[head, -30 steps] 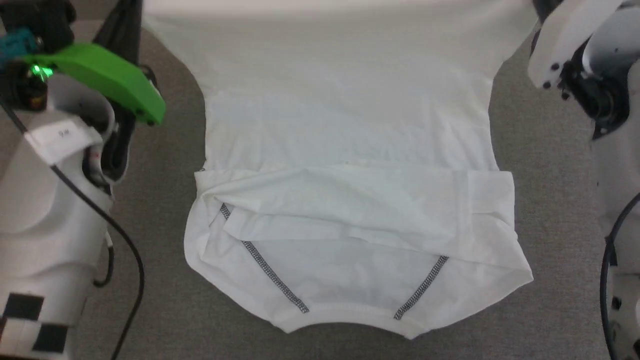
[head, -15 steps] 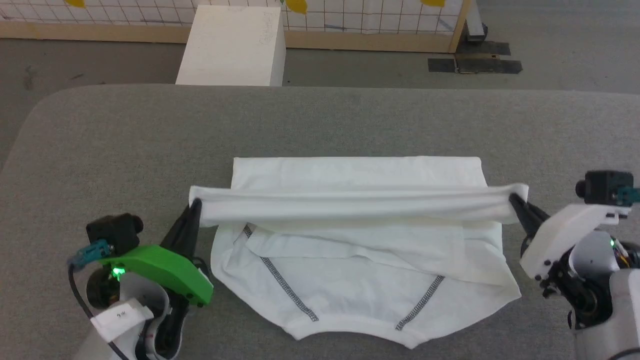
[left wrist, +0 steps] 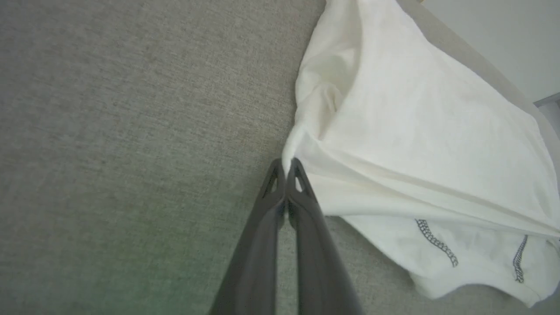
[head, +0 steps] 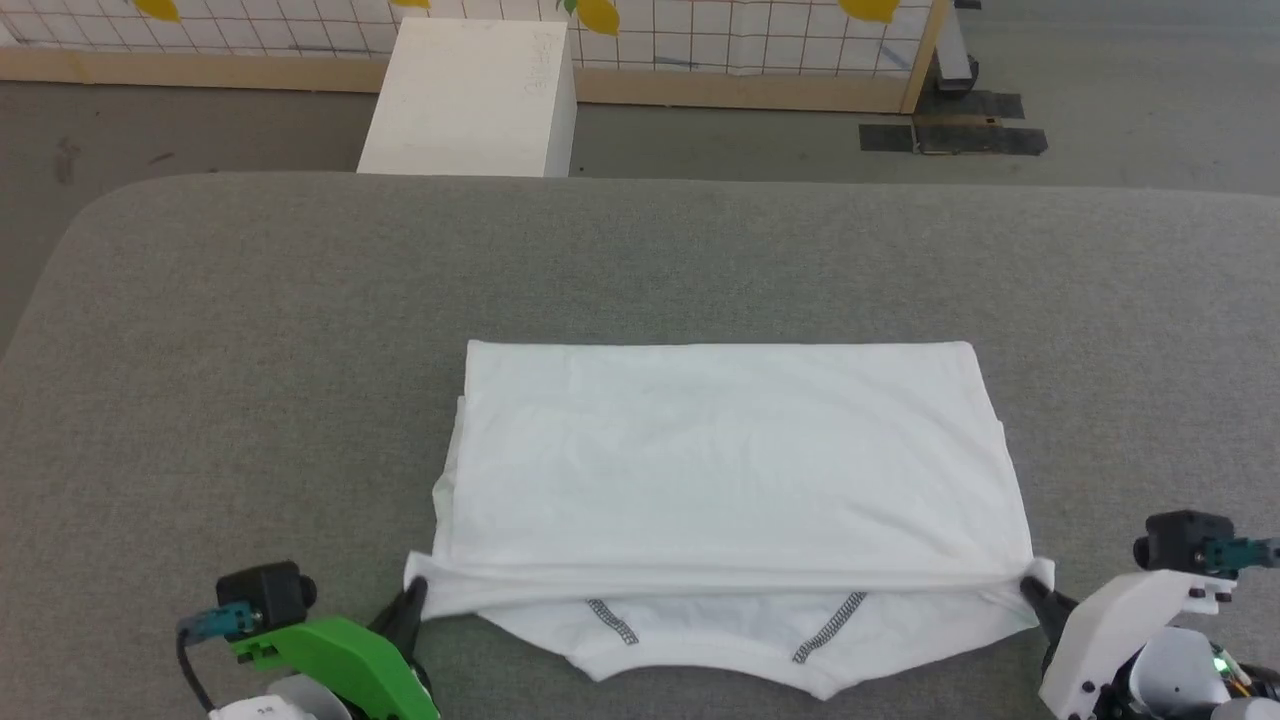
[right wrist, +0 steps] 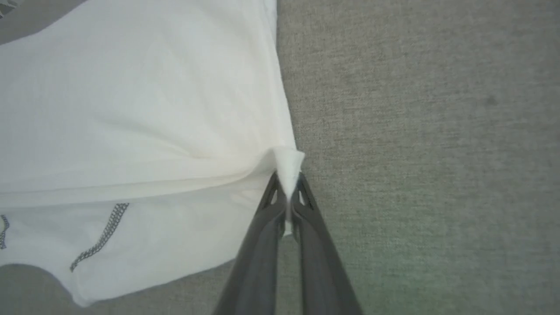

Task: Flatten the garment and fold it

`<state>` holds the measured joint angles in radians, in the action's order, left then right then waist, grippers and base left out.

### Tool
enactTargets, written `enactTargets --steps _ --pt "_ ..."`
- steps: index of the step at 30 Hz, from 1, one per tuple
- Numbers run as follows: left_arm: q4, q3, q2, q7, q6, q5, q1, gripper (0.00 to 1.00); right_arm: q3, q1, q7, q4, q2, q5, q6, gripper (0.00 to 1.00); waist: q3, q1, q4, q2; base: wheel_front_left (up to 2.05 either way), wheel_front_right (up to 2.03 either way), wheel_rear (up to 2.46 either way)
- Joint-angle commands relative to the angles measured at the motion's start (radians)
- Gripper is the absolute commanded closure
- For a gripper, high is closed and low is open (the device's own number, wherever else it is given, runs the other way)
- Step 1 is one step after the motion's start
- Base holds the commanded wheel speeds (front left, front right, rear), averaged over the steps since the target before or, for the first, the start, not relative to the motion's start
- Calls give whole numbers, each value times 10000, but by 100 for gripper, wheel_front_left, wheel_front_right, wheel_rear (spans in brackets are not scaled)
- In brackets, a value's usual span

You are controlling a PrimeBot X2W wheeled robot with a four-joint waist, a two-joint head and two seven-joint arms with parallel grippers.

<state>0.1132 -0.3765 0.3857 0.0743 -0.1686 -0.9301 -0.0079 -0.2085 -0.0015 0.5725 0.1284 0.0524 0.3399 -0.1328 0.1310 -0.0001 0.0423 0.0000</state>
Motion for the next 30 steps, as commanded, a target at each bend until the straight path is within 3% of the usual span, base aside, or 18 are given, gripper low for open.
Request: enactTargets --steps 1,5,6,7,8,14,20,23,27,30 --pt "147 -60 131 264 -112 -92 157 100 30 221 175 63 72 -278 21 100 19 1 2 0 0 0 0" --pt "426 -182 132 903 -462 -259 183 100 138 407 671 228 59 -461 21 100 -25 1 -35 0 0 0 0" --pt "449 -165 134 957 -522 -283 167 79 173 420 715 211 52 -419 21 82 -40 1 -36 0 0 0 0" --pt "477 -157 173 1041 -603 -285 148 0 222 454 762 176 45 -360 21 31 -69 1 -40 0 0 0 0" --pt "477 -143 193 1119 -670 -307 140 0 215 487 786 132 41 -303 21 0 -101 1 -39 0 0 0 0" --pt "135 358 755 1344 -1278 -337 167 0 -254 696 720 -1002 55 55 21 0 -321 1 -51 0 0 0 0" --pt "-965 1313 1279 416 -1761 22 -110 0 -1191 374 1097 -2846 42 365 21 0 -457 1 -37 0 0 0 0" --pt "-1461 1592 1438 -767 -1725 732 -441 0 -1315 -130 1590 -3326 99 322 21 0 -447 1 -57 0 0 0 0" --pt "-1765 1462 1363 -2702 -1029 1781 -901 0 -837 -916 2374 -2938 508 -280 21 0 -332 1 -109 0 0 0 0" --pt "-1879 1443 1167 -3294 -685 2855 -1242 0 -212 -1427 2807 -2150 915 -948 21 0 -160 1 -86 0 0 0 0"
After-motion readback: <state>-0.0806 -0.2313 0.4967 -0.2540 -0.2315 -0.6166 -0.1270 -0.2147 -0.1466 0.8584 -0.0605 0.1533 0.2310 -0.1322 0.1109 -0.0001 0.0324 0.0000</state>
